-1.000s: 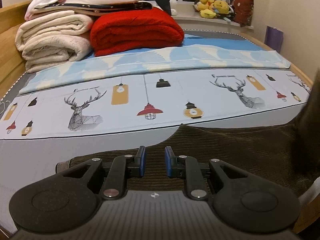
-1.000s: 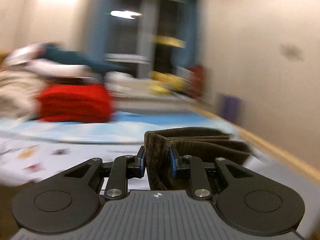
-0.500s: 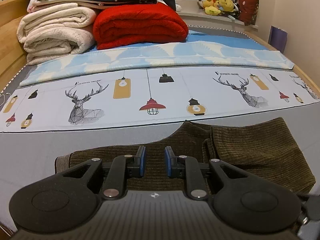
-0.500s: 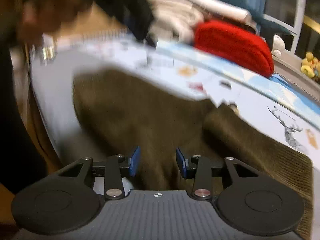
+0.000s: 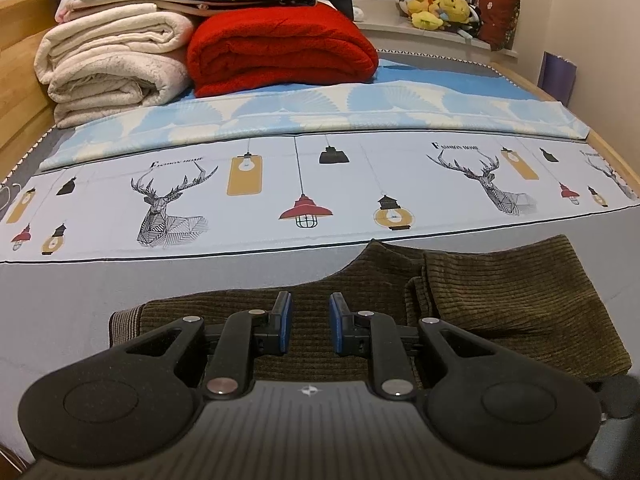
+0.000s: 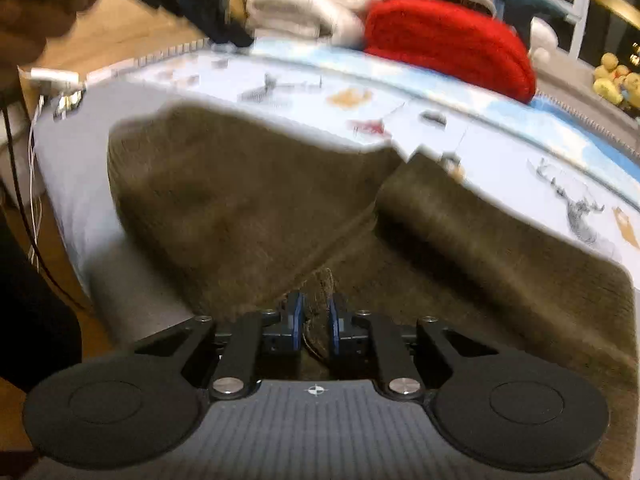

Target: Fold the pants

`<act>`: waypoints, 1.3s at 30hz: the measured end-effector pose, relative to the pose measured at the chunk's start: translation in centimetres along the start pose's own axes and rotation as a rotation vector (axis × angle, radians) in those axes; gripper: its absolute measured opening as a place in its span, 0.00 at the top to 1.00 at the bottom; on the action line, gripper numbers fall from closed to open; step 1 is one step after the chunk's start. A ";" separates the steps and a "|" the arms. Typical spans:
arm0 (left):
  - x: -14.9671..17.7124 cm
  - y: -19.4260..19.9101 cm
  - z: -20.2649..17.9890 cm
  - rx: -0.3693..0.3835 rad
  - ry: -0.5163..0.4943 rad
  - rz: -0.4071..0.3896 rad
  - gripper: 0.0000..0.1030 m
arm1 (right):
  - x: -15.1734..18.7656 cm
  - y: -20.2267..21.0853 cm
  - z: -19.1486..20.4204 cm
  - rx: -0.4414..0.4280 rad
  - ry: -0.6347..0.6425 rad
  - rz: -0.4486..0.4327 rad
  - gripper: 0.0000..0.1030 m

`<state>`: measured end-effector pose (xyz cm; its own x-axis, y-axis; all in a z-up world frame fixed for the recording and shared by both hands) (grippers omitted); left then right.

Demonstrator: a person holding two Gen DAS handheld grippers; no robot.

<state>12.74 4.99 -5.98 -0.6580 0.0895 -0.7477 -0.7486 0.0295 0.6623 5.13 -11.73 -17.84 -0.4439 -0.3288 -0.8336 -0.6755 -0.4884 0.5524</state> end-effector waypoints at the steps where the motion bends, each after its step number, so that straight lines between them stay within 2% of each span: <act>1: 0.0 0.0 0.0 0.002 0.000 -0.001 0.79 | -0.8 1.2 0.2 -0.019 0.010 -0.064 0.87; 3: 0.0 -0.2 -0.2 0.002 -0.002 0.000 0.79 | -1.5 3.2 0.6 -0.043 0.041 -0.140 0.87; 4: 0.0 -0.3 -0.4 0.004 -0.003 0.002 0.79 | -1.4 3.8 0.6 -0.068 0.051 -0.140 0.87; 5: 0.0 -0.4 -0.6 0.007 -0.003 0.004 0.79 | -0.8 3.6 0.5 -0.103 0.050 -0.101 0.87; 7: -0.1 -0.7 -0.9 0.013 0.002 0.013 0.79 | 1.1 2.1 0.8 -0.158 0.082 0.047 0.86; 8: -0.1 -0.9 -1.0 0.017 0.009 0.020 0.79 | 2.1 1.6 1.3 -0.153 0.134 0.090 0.84; 9: -0.1 -1.2 -1.2 0.024 0.021 0.028 0.78 | 2.6 1.6 1.8 -0.140 0.171 0.091 0.82; 10: -0.1 -1.6 -1.3 0.036 0.038 0.036 0.79 | 2.7 1.7 2.1 -0.123 0.194 0.071 0.77; 11: -0.1 -2.1 -1.5 0.056 0.062 0.047 0.78 | 2.7 1.9 2.2 -0.117 0.203 0.054 0.63; 13: 0.1 -3.5 -1.6 0.124 0.130 0.083 0.75 | 2.7 2.1 2.4 -0.095 0.216 0.025 0.46; 15: 0.7 -5.6 -1.6 0.227 0.235 0.136 0.74 | 3.1 1.4 2.9 -0.073 0.278 0.031 0.42; 18: 1.4 -8.7 -2.1 0.304 0.338 0.202 0.74 | 4.2 0.0 3.8 -0.047 0.366 0.081 0.47; 20: 1.4 -10.7 -2.7 0.347 0.378 0.223 0.66 | 4.4 -0.5 3.7 -0.042 0.427 0.092 0.68; 22: 1.5 -12.8 -3.1 0.375 0.417 0.248 0.48 | 3.2 0.5 2.9 -0.057 0.380 0.062 0.81; 25: 1.8 -16.1 -4.1 0.365 0.449 0.318 0.38 | 1.0 2.7 1.1 -0.019 0.280 -0.038 0.84; 28: 2.5 -18.9 -5.0 0.352 0.448 0.383 0.39 | -0.4 5.1 -0.3 -0.016 0.191 -0.145 0.84; 29: 2.8 -19.5 -5.1 0.372 0.454 0.400 0.44 | -0.5 5.6 -0.6 -0.012 0.181 -0.164 0.84; 30: 2.7 -19.8 -5.4 0.408 0.448 0.401 0.72 | -0.6 5.7 -0.8 -0.008 0.180 -0.169 0.84; 31: 2.3 -19.6 -5.5 0.410 0.420 0.379 0.80 | -0.4 5.6 -0.9 -0.016 0.178 -0.156 0.84; 33: 0.6 -17.9 -5.4 0.428 0.368 0.276 0.83 | 0.0 5.0 -0.9 -0.065 0.172 -0.096 0.84; 35: -0.9 -15.7 -5.0 0.465 0.334 0.141 0.83 | 0.5 4.1 -0.8 -0.150 0.144 0.027 0.83; 36: -1.3 -15.2 -4.8 0.452 0.304 0.101 0.83 | 1.0 3.8 -0.7 -0.168 0.138 0.069 0.83; 37: -1.3 -15.4 -4.7 0.426 0.291 0.103 0.79 | 1.2 3.9 -0.8 -0.159 0.131 0.075 0.83; 38: -0.8 -16.1 -4.6 0.388 0.284 0.145 0.76 | 1.1 4.2 -1.3 -0.147 0.099 0.068 0.83; 39: -0.3 -16.7 -4.4 0.344 0.274 0.190 0.66 | 0.7 4.5 -2.3 -0.137 0.046 0.058 0.83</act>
<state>25.14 0.05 -17.03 -0.8124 -0.1390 -0.5663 -0.5731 0.3696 0.7314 3.10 -16.05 -15.95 -0.4505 -0.3944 -0.8009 -0.5618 -0.5720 0.5977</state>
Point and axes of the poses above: each gripper's, at about its wrist camera, not at the fingertips, and y roughly against the way its jaws point, z to its left, x to its underside, the point moved 1 cm from there along -y, roughly the way its jaws point, and after that the axes turned 7 degrees about -z, right-handed, at the moved point
